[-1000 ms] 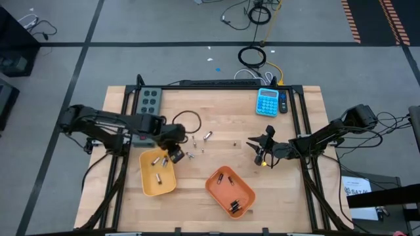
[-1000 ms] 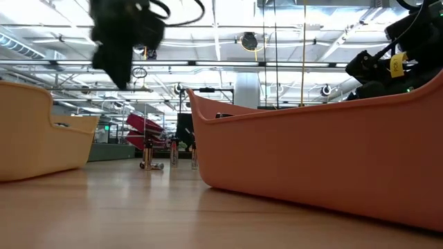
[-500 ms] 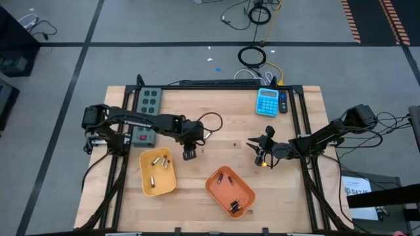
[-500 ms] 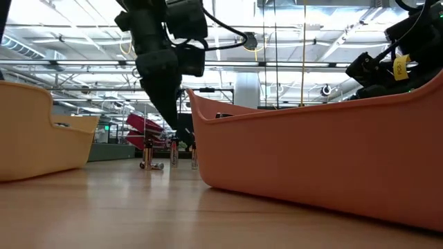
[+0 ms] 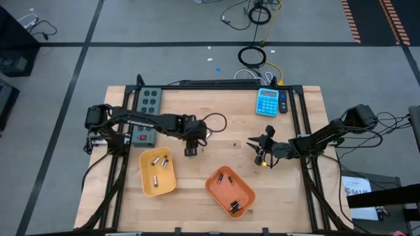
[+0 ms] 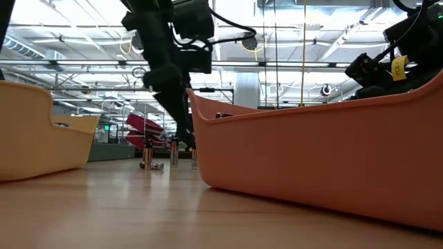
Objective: Sort batteries
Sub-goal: Put the silver battery into the yellow bin
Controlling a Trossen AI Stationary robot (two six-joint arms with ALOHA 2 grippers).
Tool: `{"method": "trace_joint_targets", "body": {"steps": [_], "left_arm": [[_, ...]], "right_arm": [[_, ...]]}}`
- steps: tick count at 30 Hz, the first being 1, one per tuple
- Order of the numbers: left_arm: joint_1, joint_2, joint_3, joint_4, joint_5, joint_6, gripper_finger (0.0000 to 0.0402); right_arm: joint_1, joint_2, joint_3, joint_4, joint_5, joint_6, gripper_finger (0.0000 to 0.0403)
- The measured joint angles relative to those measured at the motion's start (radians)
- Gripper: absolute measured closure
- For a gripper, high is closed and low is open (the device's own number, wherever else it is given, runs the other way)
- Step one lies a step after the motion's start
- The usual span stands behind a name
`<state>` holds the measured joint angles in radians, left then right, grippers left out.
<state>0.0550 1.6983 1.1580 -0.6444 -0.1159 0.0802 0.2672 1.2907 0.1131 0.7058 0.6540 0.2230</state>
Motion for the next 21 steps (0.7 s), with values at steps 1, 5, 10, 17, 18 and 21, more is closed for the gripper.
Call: {"method": "trace_joint_targets", "body": {"steps": [1, 5, 10, 17, 18, 21], "left_arm": [[0.006, 0.001, 0.0, 0.019, -0.007, 0.005, 0.0203], [0.041, 0.002, 0.0, 0.075, 0.007, -0.015, 0.0203], [0.065, 0.002, 0.0, 0.113, 0.051, -0.022, 0.0203], [0.069, 0.003, 0.0, 0.179, 0.108, -0.048, 0.0203], [0.069, 0.01, 0.0, 0.192, 0.108, -0.049, 0.0203], [0.069, 0.029, 0.0, 0.209, 0.112, -0.075, 0.0203]], "right_arm": [[0.0, 0.0, 0.0, -0.001, 0.0, 0.0, 0.0313], [0.0, 0.0, 0.0, -0.001, 0.0, 0.0, 0.0313], [0.0, 0.0, 0.0, 0.0, 0.0, 0.0, 0.0313], [0.0, 0.0, 0.0, 0.0, 0.0, 0.0, 0.0313], [0.0, 0.0, 0.0, 0.0, -0.001, 0.0, 0.0313], [0.0, 0.0, 0.0, 0.001, -0.001, 0.0, 0.0313]]}}
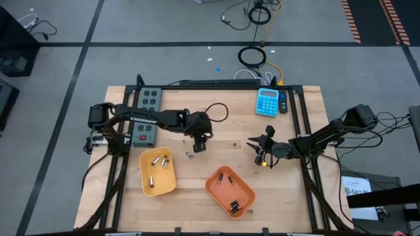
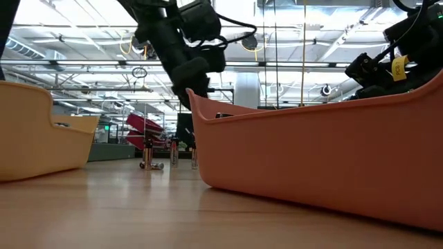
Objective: Sort batteries
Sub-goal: Put the silver battery into the yellow bin
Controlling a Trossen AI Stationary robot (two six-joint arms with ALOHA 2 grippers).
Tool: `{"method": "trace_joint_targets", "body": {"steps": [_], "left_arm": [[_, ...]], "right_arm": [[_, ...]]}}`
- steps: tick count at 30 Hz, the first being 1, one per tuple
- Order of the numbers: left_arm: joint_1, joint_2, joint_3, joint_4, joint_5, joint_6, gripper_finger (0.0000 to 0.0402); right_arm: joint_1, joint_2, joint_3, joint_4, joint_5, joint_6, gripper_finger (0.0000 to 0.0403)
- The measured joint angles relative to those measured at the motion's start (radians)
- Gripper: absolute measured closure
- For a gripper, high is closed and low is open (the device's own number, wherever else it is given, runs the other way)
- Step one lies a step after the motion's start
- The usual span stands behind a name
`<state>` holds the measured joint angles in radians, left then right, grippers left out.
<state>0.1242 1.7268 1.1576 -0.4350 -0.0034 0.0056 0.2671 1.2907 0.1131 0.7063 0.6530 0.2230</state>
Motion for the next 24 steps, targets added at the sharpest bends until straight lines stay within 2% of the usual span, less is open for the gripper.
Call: {"method": "trace_joint_targets", "body": {"steps": [4, 24], "left_arm": [[0.0, 0.033, 0.0, 0.026, -0.001, -0.048, 0.0203], [-0.001, 0.119, 0.0, 0.026, -0.012, -0.078, 0.0203]], "right_arm": [[0.0, 0.0, 0.0, 0.0, 0.0, 0.0, 0.0313], [0.0, 0.002, 0.0, -0.011, -0.001, 0.004, 0.0313]]}}
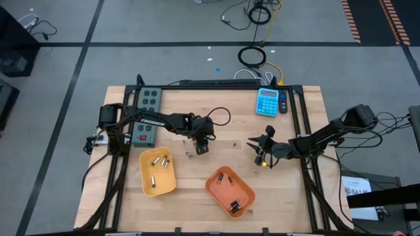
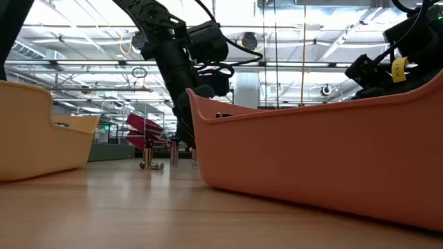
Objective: Sort batteries
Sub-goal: Put the silver battery into the yellow bin
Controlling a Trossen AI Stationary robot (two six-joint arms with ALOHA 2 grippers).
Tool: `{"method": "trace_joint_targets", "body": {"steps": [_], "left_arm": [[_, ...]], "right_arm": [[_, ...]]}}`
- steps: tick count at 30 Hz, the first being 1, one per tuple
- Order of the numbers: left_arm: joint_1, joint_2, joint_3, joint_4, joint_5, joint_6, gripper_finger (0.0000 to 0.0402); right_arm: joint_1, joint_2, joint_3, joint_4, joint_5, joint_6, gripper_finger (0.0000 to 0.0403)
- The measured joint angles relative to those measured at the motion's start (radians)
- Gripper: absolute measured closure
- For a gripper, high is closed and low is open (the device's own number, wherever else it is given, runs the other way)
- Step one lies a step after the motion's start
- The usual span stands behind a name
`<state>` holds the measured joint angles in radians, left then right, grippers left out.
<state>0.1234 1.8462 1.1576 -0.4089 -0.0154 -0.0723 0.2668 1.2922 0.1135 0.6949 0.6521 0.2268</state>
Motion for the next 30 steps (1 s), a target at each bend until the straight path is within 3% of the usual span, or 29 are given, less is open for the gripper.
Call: {"method": "trace_joint_targets", "body": {"steps": [11, 14, 18, 30], "left_arm": [[-0.001, 0.0, -0.001, 0.003, -0.007, -0.002, 0.0238], [-0.001, 0.0, -0.001, -0.001, -0.017, -0.002, 0.0272], [-0.001, -0.001, -0.001, -0.001, -0.02, -0.001, 0.0347], [-0.001, -0.013, 0.0, -0.031, -0.04, 0.0, 0.0347]], "right_arm": [[0.0, 0.0, 0.0, -0.001, 0.0, 0.0, 0.0313], [0.0, 0.0, 0.0, -0.001, 0.0, 0.0, 0.0313], [0.0, 0.0, 0.0, -0.001, 0.0, 0.0, 0.0313], [0.0, 0.0, 0.0, -0.001, 0.0, 0.0, 0.0313]]}}
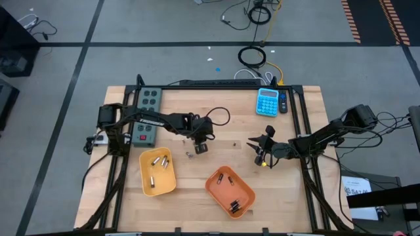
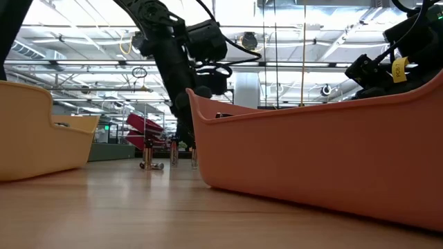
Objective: Sort batteries
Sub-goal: Put the silver battery into the yellow bin
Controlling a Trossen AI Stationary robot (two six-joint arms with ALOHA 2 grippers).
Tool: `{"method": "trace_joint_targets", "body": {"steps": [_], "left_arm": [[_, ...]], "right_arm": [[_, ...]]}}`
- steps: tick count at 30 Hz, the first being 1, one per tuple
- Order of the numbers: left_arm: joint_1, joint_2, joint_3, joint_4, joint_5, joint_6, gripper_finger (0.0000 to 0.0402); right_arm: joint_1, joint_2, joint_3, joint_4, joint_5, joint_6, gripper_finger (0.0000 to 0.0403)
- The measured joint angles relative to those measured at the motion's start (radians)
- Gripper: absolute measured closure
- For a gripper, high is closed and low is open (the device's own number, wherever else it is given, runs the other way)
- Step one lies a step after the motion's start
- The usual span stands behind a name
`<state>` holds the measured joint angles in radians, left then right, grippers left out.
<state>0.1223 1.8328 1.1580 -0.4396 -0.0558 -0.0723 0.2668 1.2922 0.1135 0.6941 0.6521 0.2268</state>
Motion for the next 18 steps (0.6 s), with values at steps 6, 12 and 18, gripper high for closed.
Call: {"method": "trace_joint_targets", "body": {"steps": [6, 12, 18], "left_arm": [[0.012, -0.118, 0.062, -0.071, -0.034, 0.03, 0.0347], [0.093, -0.272, 0.153, -0.408, 0.12, -0.049, 0.0347], [0.05, -0.397, 0.09, -0.781, 0.331, -0.232, 0.0347]], "right_arm": [[0.0, 0.0, 0.0, 0.001, 0.0, 0.0, 0.0313], [0.0, 0.0, 0.0, -0.002, 0.001, -0.001, 0.0313], [0.008, 0.0, 0.0, 0.008, 0.0, 0.0, 0.0313]]}}
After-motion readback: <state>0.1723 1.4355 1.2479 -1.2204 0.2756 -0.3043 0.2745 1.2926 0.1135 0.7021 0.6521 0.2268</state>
